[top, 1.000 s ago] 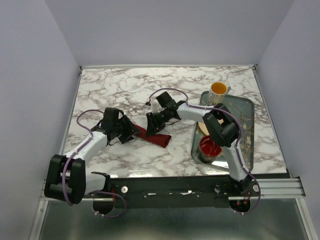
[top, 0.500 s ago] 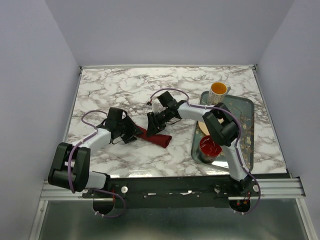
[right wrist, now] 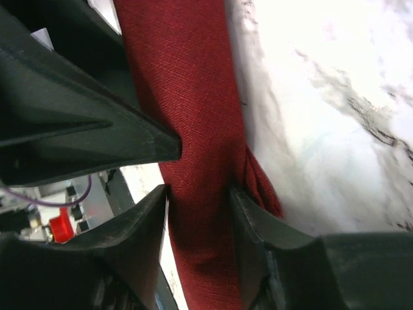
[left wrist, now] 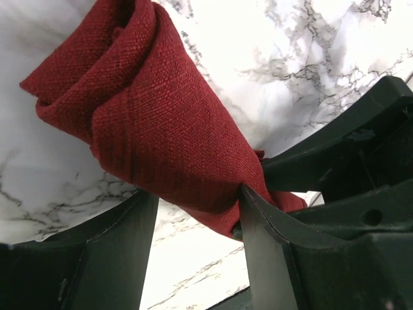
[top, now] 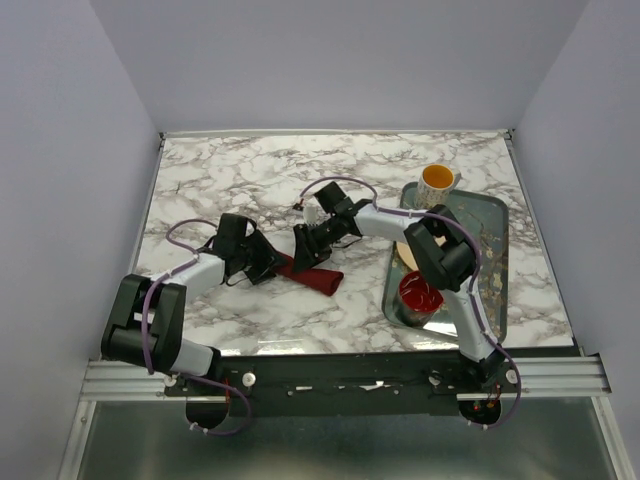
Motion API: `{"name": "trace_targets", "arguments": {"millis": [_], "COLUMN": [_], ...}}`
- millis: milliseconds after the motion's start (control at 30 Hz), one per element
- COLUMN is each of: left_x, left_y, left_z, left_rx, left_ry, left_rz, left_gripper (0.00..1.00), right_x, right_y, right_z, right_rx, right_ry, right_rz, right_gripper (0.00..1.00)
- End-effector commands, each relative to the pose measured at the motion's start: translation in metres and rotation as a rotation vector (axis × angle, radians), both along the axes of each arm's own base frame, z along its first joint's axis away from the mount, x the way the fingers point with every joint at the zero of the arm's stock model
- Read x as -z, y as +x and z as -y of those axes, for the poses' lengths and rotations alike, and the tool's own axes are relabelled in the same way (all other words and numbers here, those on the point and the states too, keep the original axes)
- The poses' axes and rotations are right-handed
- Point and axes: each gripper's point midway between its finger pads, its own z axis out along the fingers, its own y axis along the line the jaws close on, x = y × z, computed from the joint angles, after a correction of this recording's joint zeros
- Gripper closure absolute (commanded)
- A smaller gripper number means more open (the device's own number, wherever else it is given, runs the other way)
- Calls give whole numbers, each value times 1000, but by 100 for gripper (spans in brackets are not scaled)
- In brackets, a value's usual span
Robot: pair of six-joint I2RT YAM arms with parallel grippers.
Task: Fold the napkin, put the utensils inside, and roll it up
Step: Roll the napkin with the utensil
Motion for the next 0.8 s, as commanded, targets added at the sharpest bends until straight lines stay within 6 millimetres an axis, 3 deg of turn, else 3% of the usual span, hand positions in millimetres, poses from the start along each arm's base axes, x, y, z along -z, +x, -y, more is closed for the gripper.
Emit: {"name": "trace_targets", "arguments": {"millis": [0,33,200,233,367,500,533,767], "left_x": [6,8,12,12,10,10,11,12], "left_y": [8,7,3,3,5,6,5,2], "left_z": [-1,-1,0,0,3,5,5,7], "left_rx": [1,1,6,5,8,24,23,20], "left_ry": [26,23,17,17,0,-4,-7,-25], "left_rz": [11,5,-11,-12,-15,-20,-27,-32], "left_gripper": [39,39,41,40,41,41,41,41], "right_x": [21,13,-14,-29,-44,-44,-47,-34], "right_y": [12,7,24,23,26,9,2,-3], "right_z": [24,22,37,37,47,41,31,16], "right_rx": [15,-6,70,80,129,77,61,26], "right_ry": [-265,-303,-419,-425,-522,-530,-502,-484], "right_rz": [203,234,426,471,675,810,837,875], "right_gripper": [41,41,37,37,36,37,38,45]}}
